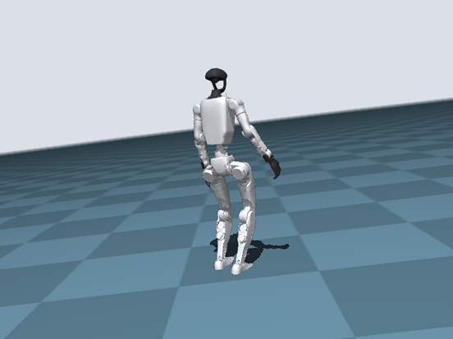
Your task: Walk
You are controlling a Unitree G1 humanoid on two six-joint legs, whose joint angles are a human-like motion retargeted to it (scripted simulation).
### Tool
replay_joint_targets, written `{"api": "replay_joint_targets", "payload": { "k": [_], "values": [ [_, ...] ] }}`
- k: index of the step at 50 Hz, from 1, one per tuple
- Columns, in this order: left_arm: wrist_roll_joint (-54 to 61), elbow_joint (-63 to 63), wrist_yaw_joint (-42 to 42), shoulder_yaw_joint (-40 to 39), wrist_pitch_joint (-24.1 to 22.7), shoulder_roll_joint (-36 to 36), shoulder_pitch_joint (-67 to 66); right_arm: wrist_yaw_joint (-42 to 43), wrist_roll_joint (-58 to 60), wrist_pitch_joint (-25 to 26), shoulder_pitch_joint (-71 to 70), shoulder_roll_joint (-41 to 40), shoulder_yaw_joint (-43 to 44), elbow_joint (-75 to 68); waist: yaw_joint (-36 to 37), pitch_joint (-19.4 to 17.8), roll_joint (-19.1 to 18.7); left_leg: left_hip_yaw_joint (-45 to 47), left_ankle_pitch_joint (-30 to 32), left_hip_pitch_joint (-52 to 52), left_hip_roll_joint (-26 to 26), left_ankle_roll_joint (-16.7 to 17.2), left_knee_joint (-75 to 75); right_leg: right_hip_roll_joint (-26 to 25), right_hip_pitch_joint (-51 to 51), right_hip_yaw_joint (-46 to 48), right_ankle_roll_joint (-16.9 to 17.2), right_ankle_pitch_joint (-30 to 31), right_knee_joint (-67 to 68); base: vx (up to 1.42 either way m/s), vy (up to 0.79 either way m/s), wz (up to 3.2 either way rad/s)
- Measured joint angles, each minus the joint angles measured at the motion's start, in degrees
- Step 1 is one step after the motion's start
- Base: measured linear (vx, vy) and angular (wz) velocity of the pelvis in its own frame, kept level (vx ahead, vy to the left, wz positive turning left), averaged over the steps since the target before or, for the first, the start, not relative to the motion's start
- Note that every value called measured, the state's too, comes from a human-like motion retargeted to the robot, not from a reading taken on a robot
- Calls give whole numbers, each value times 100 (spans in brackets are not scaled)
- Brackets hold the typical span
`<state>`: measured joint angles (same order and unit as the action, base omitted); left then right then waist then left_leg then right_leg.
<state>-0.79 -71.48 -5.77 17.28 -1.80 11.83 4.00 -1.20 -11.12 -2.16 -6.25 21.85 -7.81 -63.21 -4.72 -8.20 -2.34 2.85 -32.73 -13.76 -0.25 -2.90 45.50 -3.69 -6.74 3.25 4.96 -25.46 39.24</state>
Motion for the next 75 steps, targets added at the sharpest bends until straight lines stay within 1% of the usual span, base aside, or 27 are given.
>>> {"api": "replay_joint_targets", "payload": {
  "k": [2, 6, 11, 13, 15, 20, 24, 28, 30, 32, 34, 40, 42, 47, 51, 53, 57, 58, 60, 64, 65, 67, 68, 70, 72, 73, 75],
  "values": [
    [71, 4, 25, -36, -11, 70, 97, -75, 58, -2, -18, -40, -32, -207, -24, 26, 152, 42, 127, 199, -226, -59, -393, 217, -36, -25, 56, -60, 140, 12, 8, 6],
    [170, -24, 90, -107, -33, 149, 196, -149, 151, 12, 94, -132, -88, -441, -83, -5, 344, 85, 133, 353, -520, -136, -515, 561, -238, 25, 126, -200, 830, 9, 7, 4],
    [269, -104, 138, -199, -28, 258, 359, -236, 200, 25, 166, -204, -117, -630, -183, 2, 565, 134, 200, 528, -874, -218, -852, 1189, -730, 379, 69, -44, 1915, 9, 6, -6],
    [296, -134, 155, -218, -18, 289, 398, -255, 214, 27, 207, -237, -120, -676, -255, -18, 654, 134, 192, 566, -1011, -244, -882, 1405, -950, 393, 11, -131, 2373, 10, 6, 7],
    [325, -180, 166, -266, 3, 336, 497, -286, 225, 33, 176, -241, -115, -732, -351, 16, 712, 87, 316, 688, -1144, -259, -1244, 1564, -1261, 368, -65, -276, 2711, 11, 6, 9],
    [391, -238, 261, -320, 24, 349, 537, -276, 229, 38, 270, -287, -99, -826, -545, -28, 810, 40, 289, 835, -1287, -280, -1361, 1809, -1806, 347, -104, -299, 3076, 12, 6, 4],
    [440, -258, 326, -387, 10, 342, 614, -285, 230, 57, 256, -245, -108, -951, -625, 0, 627, -33, 381, 1090, -1130, -258, -1875, 1643, -2207, 420, -62, -149, 2506, 16, 7, -11],
    [452, -222, 370, -404, -47, 319, 618, -300, 239, 88, 317, -257, -133, -1086, -625, 8, 459, -30, 347, 1254, -935, -253, -2100, 1441, -2465, 499, 78, 123, 1631, 17, 6, -21],
    [445, -187, 370, -402, -86, 312, 611, -334, 264, 104, 360, -314, -148, -1144, -597, 24, 370, -12, 331, 1328, -831, -254, -2232, 1336, -2567, 545, 165, 308, 1155, 17, 5, -27],
    [428, -146, 368, -394, -119, 282, 568, -368, 289, 114, 437, -436, -166, -1176, -576, -6, 383, 35, 243, 1342, -830, -269, -2112, 1363, -2684, 533, 245, 389, 937, 16, 3, -27],
    [415, -103, 346, -390, -149, 290, 554, -422, 323, 124, 452, -563, -176, -1210, -521, 39, 273, 50, 251, 1424, -712, -271, -2313, 1244, -2735, 609, 305, 602, 477, 19, 2, -30],
    [320, -29, 273, -329, -208, 253, 421, -471, 397, 128, 513, -726, -196, -1282, -423, 8, 298, 112, -78, 1490, -702, -328, -1923, 1356, -2984, 642, 462, 917, 359, 19, -2, -15],
    [259, -32, 207, -312, -205, 248, 413, -500, 425, 120, 470, -724, -171, -1330, -356, 40, 187, 70, 30, 1754, -612, -347, -2346, 1247, -2822, 762, 487, 1213, -74, 25, -5, -17],
    [116, -102, 132, -248, -196, 171, 259, -481, 471, 112, 502, -785, -162, -1338, -265, -5, 264, 70, -288, 1878, -630, -370, -1812, 1405, -2909, 760, 506, 1357, 437, 24, -9, -6],
    [3, -210, 64, -226, -171, 106, 161, -470, 494, 111, 468, -810, -137, -1334, -216, 14, 258, 47, -416, 1980, -536, -311, -1455, 1406, -2845, 798, 445, 1398, 749, 30, -13, -2],
    [-46, -287, 15, -246, -155, 70, 165, -471, 498, 114, 392, -786, -122, -1341, -201, -6, 150, 26, -297, 2176, -372, -223, -1546, 1255, -2590, 909, 355, 1315, 598, 36, -16, -7],
    [-94, -376, -23, -236, -127, -8, 61, -441, 481, 92, 329, -786, -154, -1286, -133, -14, 83, -75, -49, 2157, -170, 31, -872, 1001, -2383, 915, 99, 896, 778, 33, -19, -24],
    [-101, -398, -50, -241, -121, -16, 73, -445, 461, 89, 279, -758, -174, -1268, -128, -14, -36, -148, 93, 2153, -10, 141, -728, 805, -2204, 997, 29, 898, 570, 35, -21, -31],
    [-125, -413, -56, -216, -116, -44, 22, -425, 448, 60, 256, -751, -223, -1215, -75, -32, -115, -253, 384, 2058, 113, 344, -206, 589, -2078, 994, -93, 760, 626, 32, -20, -42],
    [-188, -361, -72, -195, -123, -51, 36, -386, 406, 15, 132, -654, -337, -1063, 53, -59, -534, -669, 902, 1671, 512, 904, 975, -188, -1613, 1102, -378, 722, 93, 31, -17, -51],
    [-209, -331, -56, -175, -136, -56, 22, -363, 402, -3, 127, -639, -368, -1019, 94, -69, -588, -692, 1017, 1571, 580, 997, 1311, -299, -1575, 1091, -438, 643, 145, 30, -14, -46],
    [-253, -218, -57, -170, -139, -22, 89, -343, 381, -12, 37, -557, -399, -928, 160, -64, -766, -710, 1342, 1236, 881, 1139, 1983, -644, -1317, 1101, -546, 704, -298, 31, -12, -39],
    [-272, -163, -36, -153, -152, -23, 85, -318, 385, -27, 37, -535, -419, -891, 203, -73, -817, -674, 1428, 1115, 1002, 1159, 2313, -735, -1280, 1091, -586, 616, -241, 31, -10, -36],
    [-307, -13, -40, -142, -151, 40, 184, -319, 386, -22, -61, -453, -418, -823, 278, -65, -870, -646, 1546, 736, 1197, 1119, 2833, -938, -1019, 1024, -623, 682, -675, 31, -9, -32],
    [-338, 105, -1, -115, -176, 56, 207, -298, 391, -26, -65, -417, -437, -783, 376, -76, -922, -597, 1325, 447, 1389, 999, 3262, -1066, -908, 965, -626, 558, -640, 31, -7, -32],
    [-350, 175, -9, -113, -173, 103, 279, -316, 387, -12, -122, -384, -420, -769, 413, -67, -873, -570, 1221, 242, 1403, 901, 3365, -1082, -764, 895, -605, 601, -875, 31, -5, -30],
    [-383, 282, 36, -102, -202, 117, 290, -302, 400, -15, -106, -370, -441, -742, 515, -77, -919, -555, 812, -62, 1553, 759, 3562, -1191, -657, 823, -580, 478, -812, 31, -4, -33]
  ]
}}
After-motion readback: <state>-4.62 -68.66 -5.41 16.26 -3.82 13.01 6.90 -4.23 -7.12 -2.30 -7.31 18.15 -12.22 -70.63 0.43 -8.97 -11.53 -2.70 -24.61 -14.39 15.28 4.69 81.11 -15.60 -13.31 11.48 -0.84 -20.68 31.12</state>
